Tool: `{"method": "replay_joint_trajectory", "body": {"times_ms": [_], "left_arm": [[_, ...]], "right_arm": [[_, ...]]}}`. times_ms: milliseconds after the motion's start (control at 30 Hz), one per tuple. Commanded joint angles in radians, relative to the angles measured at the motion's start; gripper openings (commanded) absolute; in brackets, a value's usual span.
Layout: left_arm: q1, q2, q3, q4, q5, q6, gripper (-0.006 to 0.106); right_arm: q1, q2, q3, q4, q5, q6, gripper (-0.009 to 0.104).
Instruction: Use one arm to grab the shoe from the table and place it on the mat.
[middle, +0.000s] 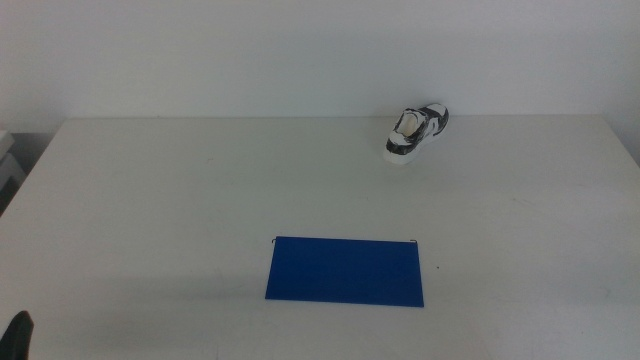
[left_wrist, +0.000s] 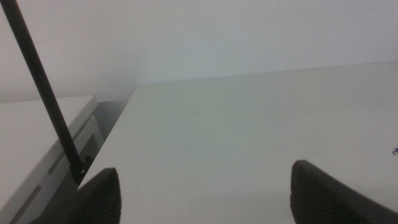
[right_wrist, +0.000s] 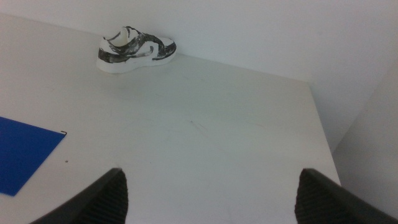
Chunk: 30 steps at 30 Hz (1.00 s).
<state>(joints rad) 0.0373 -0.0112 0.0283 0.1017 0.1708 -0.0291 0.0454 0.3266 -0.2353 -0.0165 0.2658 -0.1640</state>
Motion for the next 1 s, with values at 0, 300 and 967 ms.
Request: {"method": "replay_joint_trajectory", "body": {"times_ms": [0,300,967], "left_arm": [[-0.006,-0.026,0.003,-0.01,-0.077,-0.003,0.093],[-0.006,-0.026,0.003,-0.01,-0.077,-0.003,0.093],[-0.006,-0.026,0.003,-0.01,-0.077,-0.003,0.093]], "right_arm": [[-0.005,0.085,-0.086,-0.004,-0.074,-0.008,0.094],[-0.005,0.352,-0.266,-0.004,-0.078,-0.003,0.094],[0.024,0.863,-0.807,-0.02,0.232,0.164,0.094]]}}
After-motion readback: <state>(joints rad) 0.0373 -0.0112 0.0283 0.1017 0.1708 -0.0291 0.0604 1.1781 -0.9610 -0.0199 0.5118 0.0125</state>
